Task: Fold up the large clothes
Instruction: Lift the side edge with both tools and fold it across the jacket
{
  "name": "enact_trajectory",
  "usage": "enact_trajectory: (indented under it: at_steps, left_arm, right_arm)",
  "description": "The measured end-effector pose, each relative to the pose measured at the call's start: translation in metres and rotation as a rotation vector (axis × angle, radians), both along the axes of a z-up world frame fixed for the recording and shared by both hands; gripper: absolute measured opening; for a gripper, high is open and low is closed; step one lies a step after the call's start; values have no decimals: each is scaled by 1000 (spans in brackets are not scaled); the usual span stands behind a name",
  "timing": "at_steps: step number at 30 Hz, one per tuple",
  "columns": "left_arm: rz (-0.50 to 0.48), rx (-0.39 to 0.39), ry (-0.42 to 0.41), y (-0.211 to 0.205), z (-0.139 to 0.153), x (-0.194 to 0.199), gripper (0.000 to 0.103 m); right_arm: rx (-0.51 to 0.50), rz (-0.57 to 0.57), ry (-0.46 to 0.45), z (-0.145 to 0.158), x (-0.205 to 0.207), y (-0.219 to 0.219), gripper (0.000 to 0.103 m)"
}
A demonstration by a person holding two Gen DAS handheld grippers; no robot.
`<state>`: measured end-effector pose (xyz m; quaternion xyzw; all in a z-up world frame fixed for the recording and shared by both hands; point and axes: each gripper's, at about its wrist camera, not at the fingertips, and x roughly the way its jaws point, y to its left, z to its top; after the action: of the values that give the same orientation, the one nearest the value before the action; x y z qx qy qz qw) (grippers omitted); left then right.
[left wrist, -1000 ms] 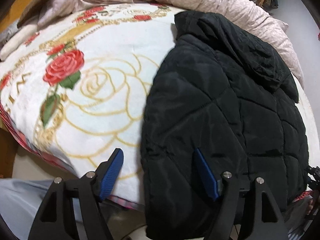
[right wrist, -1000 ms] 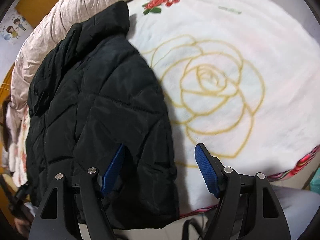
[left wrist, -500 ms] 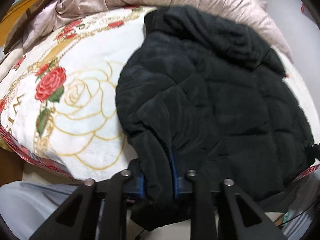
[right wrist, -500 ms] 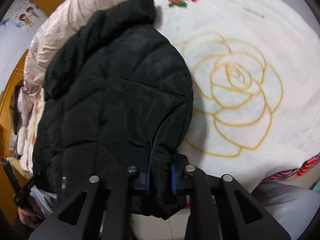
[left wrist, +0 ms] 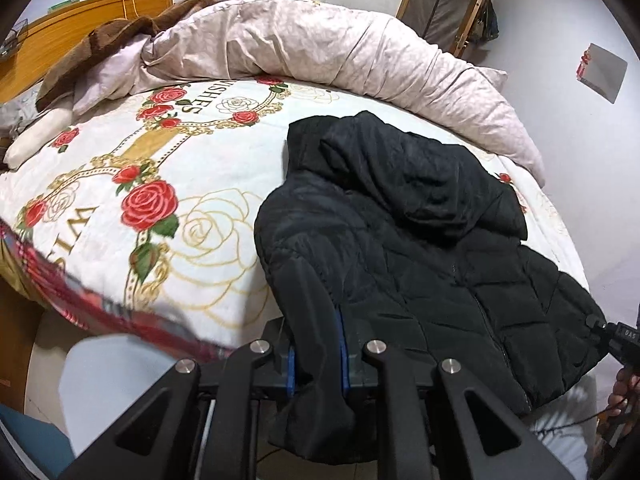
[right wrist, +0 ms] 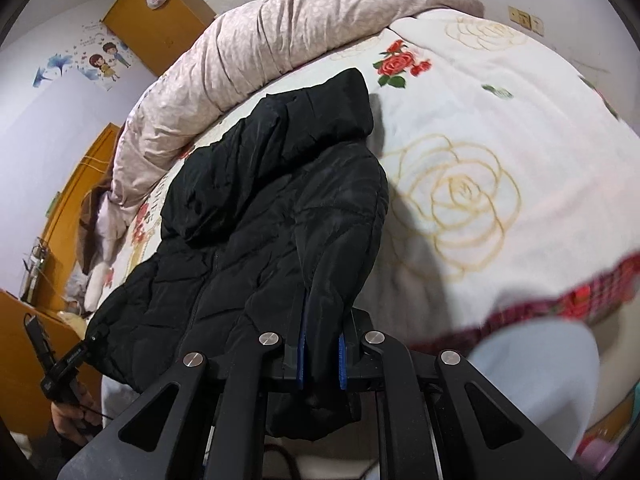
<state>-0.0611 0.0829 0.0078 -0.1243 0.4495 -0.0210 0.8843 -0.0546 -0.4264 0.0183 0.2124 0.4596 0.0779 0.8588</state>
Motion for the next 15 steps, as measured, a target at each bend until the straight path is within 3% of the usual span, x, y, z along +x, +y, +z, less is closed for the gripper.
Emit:
enact_trajectory:
  at_steps: [5,15]
  left_arm:
    - [9,-17,1,3,4,-9,16]
    - [50,-62,-98,11,33,34,16]
  right_arm:
    - [28,-14,-24,7,-1,3,11]
    - [22,1,-166,54,37,14,11]
